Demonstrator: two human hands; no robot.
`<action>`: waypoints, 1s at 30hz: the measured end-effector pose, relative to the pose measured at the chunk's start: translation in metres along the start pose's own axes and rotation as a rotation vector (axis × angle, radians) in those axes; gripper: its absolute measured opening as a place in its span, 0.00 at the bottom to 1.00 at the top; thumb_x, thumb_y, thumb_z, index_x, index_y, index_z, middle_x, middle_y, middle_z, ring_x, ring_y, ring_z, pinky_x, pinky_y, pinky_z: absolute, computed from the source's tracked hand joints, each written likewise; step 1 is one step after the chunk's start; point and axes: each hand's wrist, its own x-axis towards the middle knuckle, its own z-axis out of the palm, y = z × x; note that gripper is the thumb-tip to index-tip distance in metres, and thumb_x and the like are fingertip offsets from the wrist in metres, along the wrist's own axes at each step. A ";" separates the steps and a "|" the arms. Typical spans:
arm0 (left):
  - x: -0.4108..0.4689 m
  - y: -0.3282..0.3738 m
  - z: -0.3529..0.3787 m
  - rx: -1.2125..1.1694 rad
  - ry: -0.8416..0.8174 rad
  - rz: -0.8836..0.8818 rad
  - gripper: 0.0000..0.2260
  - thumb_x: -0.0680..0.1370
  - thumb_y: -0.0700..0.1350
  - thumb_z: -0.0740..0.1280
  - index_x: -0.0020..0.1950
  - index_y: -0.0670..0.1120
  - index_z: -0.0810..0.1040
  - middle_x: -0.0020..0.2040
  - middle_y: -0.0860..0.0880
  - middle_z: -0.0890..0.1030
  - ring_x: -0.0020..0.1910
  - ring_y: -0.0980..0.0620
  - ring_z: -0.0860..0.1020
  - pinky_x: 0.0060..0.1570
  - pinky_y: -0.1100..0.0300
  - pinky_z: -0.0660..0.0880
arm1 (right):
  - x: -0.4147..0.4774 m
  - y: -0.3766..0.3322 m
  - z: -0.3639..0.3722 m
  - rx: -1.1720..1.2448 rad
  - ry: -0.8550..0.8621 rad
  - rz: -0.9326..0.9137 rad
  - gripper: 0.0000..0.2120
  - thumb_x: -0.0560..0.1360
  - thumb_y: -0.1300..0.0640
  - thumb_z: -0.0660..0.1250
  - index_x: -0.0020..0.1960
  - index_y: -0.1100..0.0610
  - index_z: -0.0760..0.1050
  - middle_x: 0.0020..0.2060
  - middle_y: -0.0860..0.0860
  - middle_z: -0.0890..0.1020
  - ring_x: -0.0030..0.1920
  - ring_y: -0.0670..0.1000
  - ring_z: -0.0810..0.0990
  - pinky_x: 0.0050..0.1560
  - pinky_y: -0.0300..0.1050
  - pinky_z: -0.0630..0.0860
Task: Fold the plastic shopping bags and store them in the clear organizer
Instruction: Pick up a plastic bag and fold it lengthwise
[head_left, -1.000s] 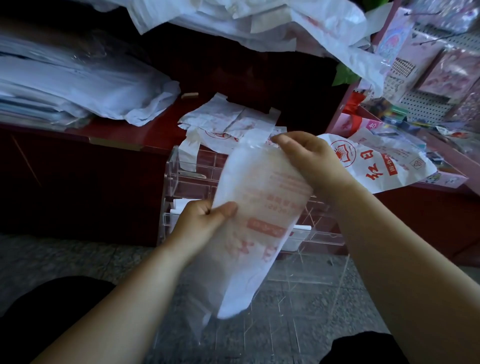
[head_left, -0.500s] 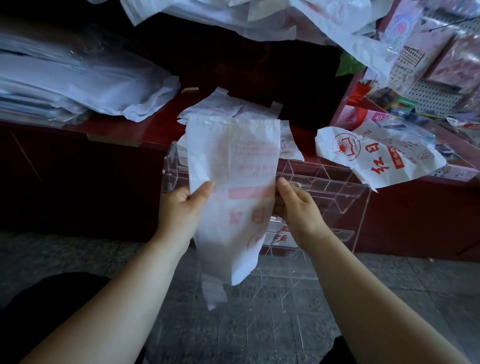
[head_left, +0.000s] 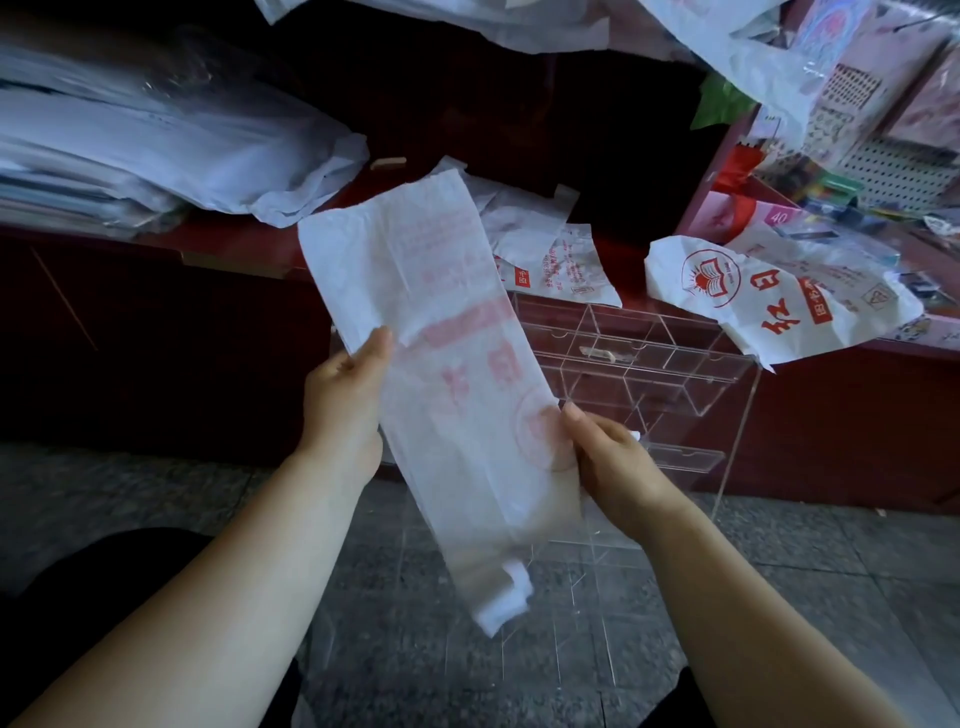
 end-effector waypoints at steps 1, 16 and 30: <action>0.000 0.000 0.001 -0.021 0.018 -0.005 0.08 0.77 0.42 0.64 0.38 0.46 0.76 0.26 0.56 0.80 0.27 0.59 0.79 0.29 0.66 0.77 | -0.002 0.004 -0.002 -0.023 -0.078 0.026 0.19 0.64 0.44 0.73 0.45 0.58 0.80 0.40 0.54 0.82 0.43 0.53 0.79 0.44 0.47 0.74; -0.009 -0.004 0.006 -0.077 0.078 -0.071 0.07 0.78 0.44 0.63 0.40 0.47 0.77 0.30 0.55 0.82 0.31 0.58 0.80 0.32 0.65 0.77 | -0.014 0.030 0.006 0.129 -0.094 -0.048 0.21 0.66 0.61 0.73 0.58 0.56 0.72 0.44 0.47 0.84 0.45 0.43 0.82 0.43 0.36 0.77; -0.001 0.025 -0.007 -0.259 -0.317 -0.235 0.24 0.78 0.60 0.50 0.49 0.49 0.82 0.43 0.50 0.85 0.42 0.55 0.83 0.38 0.62 0.80 | -0.008 -0.003 -0.062 -0.003 0.095 0.105 0.07 0.75 0.67 0.60 0.44 0.61 0.75 0.33 0.50 0.84 0.34 0.47 0.82 0.37 0.39 0.78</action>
